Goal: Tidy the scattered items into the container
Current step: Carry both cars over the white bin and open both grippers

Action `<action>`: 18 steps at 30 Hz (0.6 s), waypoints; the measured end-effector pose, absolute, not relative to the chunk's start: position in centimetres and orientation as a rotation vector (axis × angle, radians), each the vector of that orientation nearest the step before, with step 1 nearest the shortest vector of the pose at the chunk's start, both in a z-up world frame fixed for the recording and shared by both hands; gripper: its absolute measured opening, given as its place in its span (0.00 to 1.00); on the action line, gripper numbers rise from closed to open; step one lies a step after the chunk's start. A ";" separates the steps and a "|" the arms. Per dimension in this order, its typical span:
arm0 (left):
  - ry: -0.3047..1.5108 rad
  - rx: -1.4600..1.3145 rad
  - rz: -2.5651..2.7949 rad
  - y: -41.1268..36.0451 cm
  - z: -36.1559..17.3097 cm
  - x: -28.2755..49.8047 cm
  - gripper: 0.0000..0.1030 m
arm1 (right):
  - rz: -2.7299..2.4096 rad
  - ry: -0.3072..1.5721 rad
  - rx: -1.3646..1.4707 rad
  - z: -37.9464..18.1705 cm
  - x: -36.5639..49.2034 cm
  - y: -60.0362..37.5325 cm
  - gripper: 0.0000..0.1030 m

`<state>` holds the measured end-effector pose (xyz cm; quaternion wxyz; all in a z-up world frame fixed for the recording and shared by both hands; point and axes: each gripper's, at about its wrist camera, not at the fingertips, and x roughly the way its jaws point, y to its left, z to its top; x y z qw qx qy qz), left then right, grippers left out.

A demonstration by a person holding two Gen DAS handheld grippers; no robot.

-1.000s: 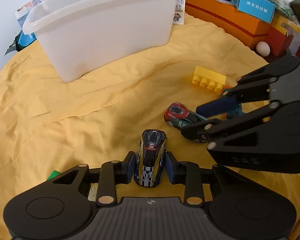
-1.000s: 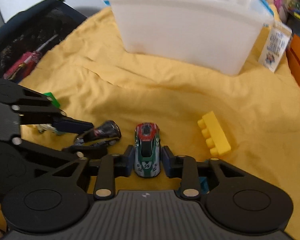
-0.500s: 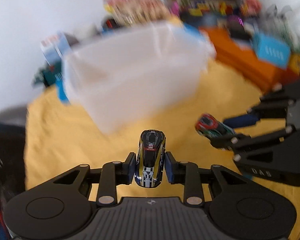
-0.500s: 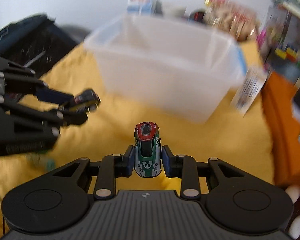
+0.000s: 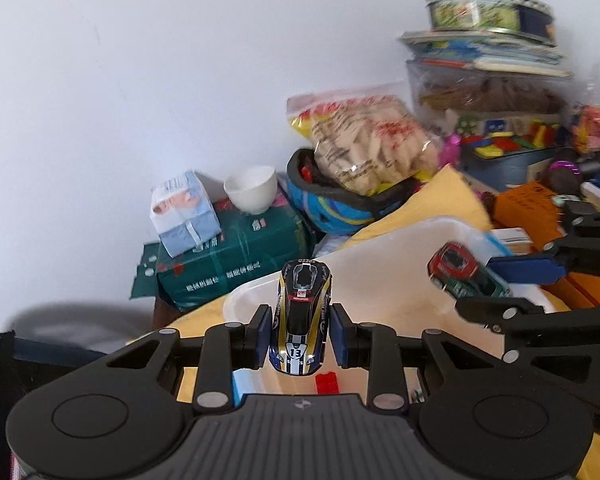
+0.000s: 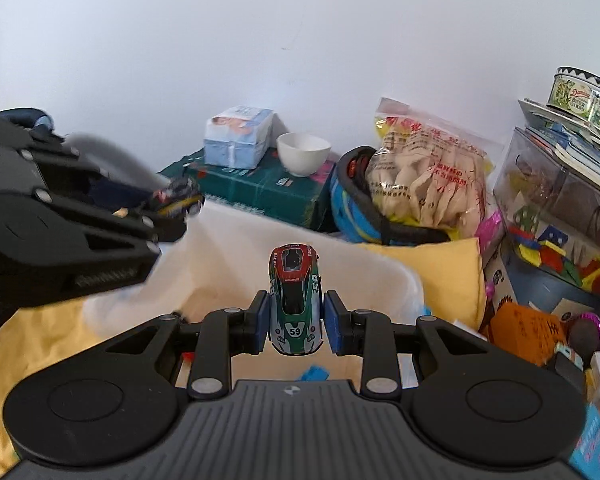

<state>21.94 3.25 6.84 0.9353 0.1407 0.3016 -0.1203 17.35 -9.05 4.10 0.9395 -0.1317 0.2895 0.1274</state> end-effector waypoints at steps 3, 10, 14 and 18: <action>0.663 0.277 -0.220 3.0 5.5 24.0 0.34 | 0.243 0.595 -0.271 3.5 19.0 -8.5 0.32; 0.711 0.291 -0.231 3.3 3.9 23.6 0.46 | 0.223 0.592 -0.325 2.7 19.2 -8.4 0.41; 0.672 0.292 -0.243 4.3 5.1 20.7 0.51 | 0.238 0.578 -0.276 3.6 17.3 -10.0 0.41; 0.629 0.315 -0.304 5.9 6.2 15.6 0.66 | 0.297 0.557 -0.266 4.2 13.8 -11.8 0.48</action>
